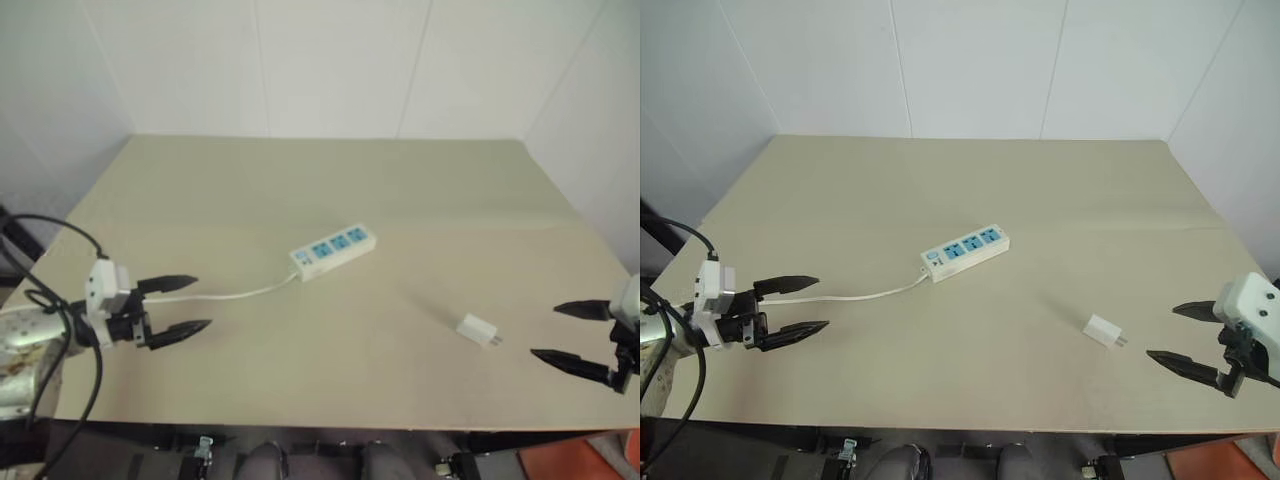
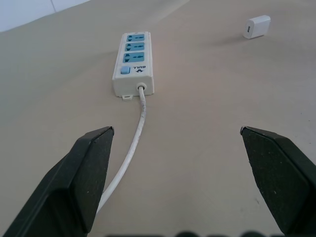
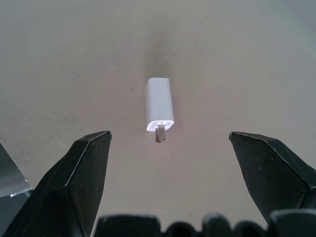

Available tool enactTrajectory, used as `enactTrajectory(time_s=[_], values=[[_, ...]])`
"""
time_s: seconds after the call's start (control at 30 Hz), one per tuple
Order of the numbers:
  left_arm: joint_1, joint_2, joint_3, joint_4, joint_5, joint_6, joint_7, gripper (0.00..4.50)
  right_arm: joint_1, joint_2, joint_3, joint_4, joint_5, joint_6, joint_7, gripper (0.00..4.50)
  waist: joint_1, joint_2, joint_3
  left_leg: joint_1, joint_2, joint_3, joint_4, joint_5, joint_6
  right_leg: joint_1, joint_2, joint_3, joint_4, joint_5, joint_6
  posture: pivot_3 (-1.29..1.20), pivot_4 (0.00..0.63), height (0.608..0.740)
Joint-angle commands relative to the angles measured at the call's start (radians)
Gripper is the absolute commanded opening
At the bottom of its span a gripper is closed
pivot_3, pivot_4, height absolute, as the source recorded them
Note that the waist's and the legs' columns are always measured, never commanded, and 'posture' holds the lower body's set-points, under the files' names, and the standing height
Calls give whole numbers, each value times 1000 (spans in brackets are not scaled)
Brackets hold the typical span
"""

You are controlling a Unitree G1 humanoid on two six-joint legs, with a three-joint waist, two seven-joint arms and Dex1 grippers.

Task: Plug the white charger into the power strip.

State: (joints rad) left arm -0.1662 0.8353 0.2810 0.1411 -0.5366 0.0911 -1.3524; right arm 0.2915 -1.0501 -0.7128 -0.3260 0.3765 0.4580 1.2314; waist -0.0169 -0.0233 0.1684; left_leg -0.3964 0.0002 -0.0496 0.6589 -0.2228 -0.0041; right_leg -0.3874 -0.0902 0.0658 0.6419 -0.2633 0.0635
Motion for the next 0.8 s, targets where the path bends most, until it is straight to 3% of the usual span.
enactTrajectory(time_s=[0.03,0.5,0.63,0.8], values=[[-68,12,-13,64,25,-42,-31,4470,-14,-7,-8,-29,9,11,-23,4500,2,0,0,0,0,0,0,0,0,0,0,0,0,0,0,0,150,740],[-250,17,-80,306,97,-118,-157,4470,-17,25,10,-116,56,86,-94,4500,2,-1,0,-2,-1,0,0,0,0,-1,0,0,0,1,-1,0,150,740],[-321,-22,-123,397,149,-188,-164,4470,-30,26,37,-131,61,99,-120,4500,3,-1,0,-2,-1,0,0,0,0,-1,0,0,0,1,-1,0,150,740],[-420,-142,-163,546,195,-264,-137,4470,-63,48,83,-150,62,114,-171,4500,7,-1,0,-3,-2,-1,1,0,0,-1,-1,-1,0,1,-1,0,150,740]])
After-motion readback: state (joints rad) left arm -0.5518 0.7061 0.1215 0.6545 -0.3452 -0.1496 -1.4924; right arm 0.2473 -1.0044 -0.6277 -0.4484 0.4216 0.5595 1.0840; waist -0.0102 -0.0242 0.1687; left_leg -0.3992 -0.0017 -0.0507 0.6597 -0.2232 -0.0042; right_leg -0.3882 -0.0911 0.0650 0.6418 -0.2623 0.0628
